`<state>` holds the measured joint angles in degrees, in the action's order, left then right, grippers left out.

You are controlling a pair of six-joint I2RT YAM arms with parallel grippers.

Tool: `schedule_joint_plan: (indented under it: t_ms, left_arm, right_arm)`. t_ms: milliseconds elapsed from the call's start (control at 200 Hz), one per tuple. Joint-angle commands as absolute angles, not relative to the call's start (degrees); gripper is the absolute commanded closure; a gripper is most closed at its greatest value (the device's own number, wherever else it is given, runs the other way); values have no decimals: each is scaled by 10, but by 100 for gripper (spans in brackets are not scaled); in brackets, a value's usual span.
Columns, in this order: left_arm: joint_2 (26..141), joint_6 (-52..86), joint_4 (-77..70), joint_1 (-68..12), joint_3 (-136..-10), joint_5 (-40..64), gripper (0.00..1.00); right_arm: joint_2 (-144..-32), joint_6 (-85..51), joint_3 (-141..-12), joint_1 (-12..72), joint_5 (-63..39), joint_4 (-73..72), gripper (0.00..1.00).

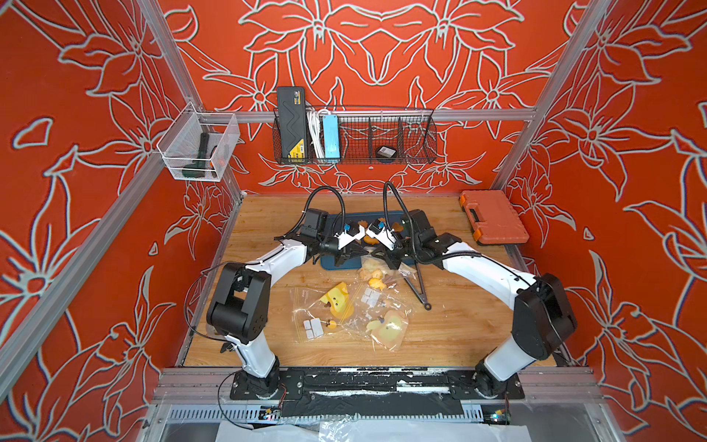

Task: Put the cookies into a resealable bag to prevent moisture
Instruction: Close the ziploc bag at the center of the board.

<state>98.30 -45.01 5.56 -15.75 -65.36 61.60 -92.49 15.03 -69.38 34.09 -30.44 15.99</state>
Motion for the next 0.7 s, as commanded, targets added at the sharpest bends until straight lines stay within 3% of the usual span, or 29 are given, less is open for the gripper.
schedule_joint_plan:
  t_ms: [0,25,65,85,105,200,230,250,265,295,380,410,425,550,631,651,676,696]
  left_arm:
    - [974,-459,66,-154,-666,630,100]
    - [974,-459,66,-154,-667,629,100]
    - [975,-460,67,-153,-667,630,100]
    - [974,-461,68,-153,-668,629,100]
    - [974,-461,69,-153,-668,629,100]
    - [973,-462,69,-153,-668,629,100]
    - [973,-461,70,-152,-668,629,100]
    - [973,-461,69,-152,-668,630,100]
    - [973,-461,70,-152,-668,629,100]
    - [973,-462,69,-152,-668,629,100]
    - [973,-462,69,-151,-668,629,100]
    - [973,-462,69,-150,-668,629,100]
    - [973,-462,69,-150,-668,629,100]
    - [972,-462,69,-149,-668,629,100]
    - [972,-462,69,-149,-668,631,100]
    - [971,-462,70,-149,-668,632,100]
    - [971,-462,70,-149,-667,631,100]
    - [971,-462,69,-149,-668,631,100]
  right_arm:
    - [-907,157,-689,341,-292,169,100]
    - [-907,155,-688,341,-290,168,100]
    - [-904,150,-683,341,-282,160,89]
    - [-902,147,-679,341,-279,154,91]
    - [-900,147,-676,341,-277,150,100]
    - [-898,147,-678,341,-274,159,100]
    - [-897,144,-674,341,-267,154,84]
    - [-895,142,-671,341,-264,148,79]
    - [-893,140,-667,341,-262,142,81]
    - [-890,140,-662,341,-262,138,100]
    - [-890,142,-666,341,-264,151,100]
    - [-889,141,-664,341,-261,149,87]
    - [-889,140,-662,341,-260,146,85]
    - [-882,140,-652,341,-254,140,90]
    - [-878,135,-647,341,-248,136,83]
    - [-878,133,-645,341,-247,133,86]
    - [-876,133,-643,341,-248,130,100]
    - [-876,133,-642,341,-250,132,100]
